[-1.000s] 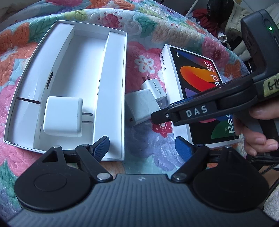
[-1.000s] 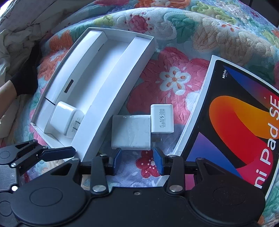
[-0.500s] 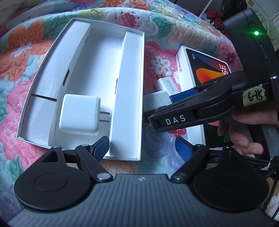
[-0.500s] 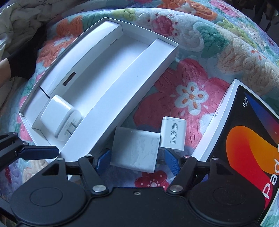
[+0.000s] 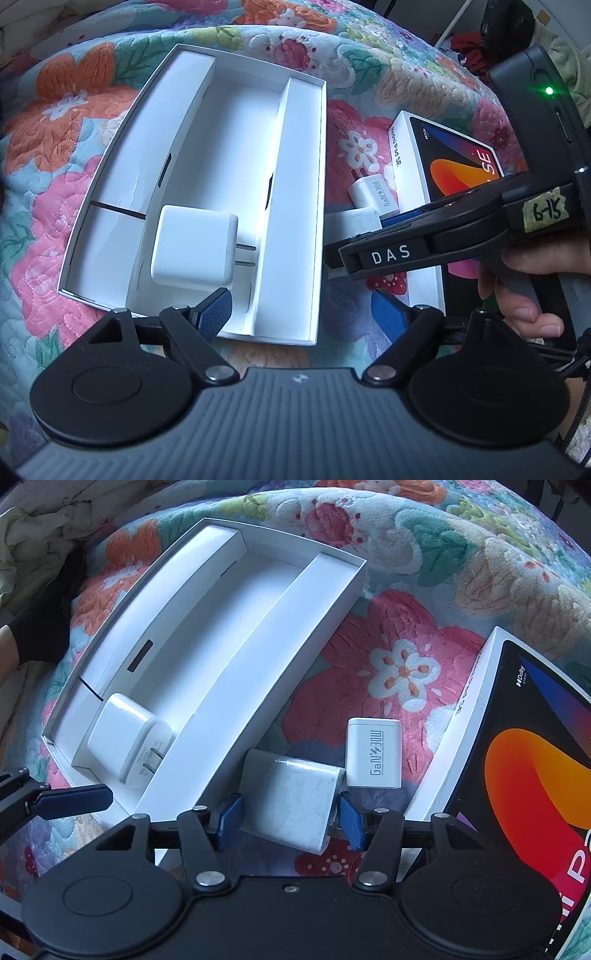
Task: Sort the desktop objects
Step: 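Close the right gripper on the white square block, then lower the block into the white tray and open the right gripper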
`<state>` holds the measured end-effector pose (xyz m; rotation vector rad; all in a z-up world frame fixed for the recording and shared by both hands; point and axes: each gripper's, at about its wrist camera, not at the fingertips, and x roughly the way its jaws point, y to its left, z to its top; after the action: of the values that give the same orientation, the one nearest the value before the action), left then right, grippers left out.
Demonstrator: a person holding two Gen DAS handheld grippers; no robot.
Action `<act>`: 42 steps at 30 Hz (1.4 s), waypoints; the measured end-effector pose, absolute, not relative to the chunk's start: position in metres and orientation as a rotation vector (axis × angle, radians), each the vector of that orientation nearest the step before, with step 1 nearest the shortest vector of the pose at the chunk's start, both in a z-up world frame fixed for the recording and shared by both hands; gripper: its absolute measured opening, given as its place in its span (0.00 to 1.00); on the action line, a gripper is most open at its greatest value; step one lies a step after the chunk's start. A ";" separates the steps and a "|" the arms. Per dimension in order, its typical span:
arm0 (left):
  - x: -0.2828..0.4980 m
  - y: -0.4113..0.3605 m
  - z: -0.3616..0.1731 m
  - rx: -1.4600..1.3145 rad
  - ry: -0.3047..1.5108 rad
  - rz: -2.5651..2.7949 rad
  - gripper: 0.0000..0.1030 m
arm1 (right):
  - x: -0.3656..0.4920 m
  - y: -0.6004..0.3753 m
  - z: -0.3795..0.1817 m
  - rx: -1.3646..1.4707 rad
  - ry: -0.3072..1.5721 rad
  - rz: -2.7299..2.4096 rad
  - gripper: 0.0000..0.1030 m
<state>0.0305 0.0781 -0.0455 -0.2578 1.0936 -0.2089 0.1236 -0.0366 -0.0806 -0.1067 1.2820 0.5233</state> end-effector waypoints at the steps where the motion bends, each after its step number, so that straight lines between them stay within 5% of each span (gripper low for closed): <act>1: 0.031 0.078 -0.046 -0.258 1.093 -0.206 0.80 | 0.125 -0.036 -0.083 -0.100 1.292 0.519 0.67; 9: 0.030 0.084 -0.045 -0.278 1.089 -0.194 0.80 | 0.123 -0.024 -0.086 -0.205 1.298 0.503 0.68; 24: 0.028 0.114 -0.041 -0.305 1.077 -0.127 0.80 | 0.144 -0.053 -0.018 0.274 1.217 0.544 0.67; 42: 0.033 0.141 -0.055 -0.377 1.089 -0.059 0.80 | 0.167 0.031 -0.062 0.268 1.318 0.668 0.68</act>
<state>0.0334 0.1410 -0.0553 -0.3766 1.0888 -0.0594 0.1673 0.0306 -0.0624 0.2678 1.3185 0.6679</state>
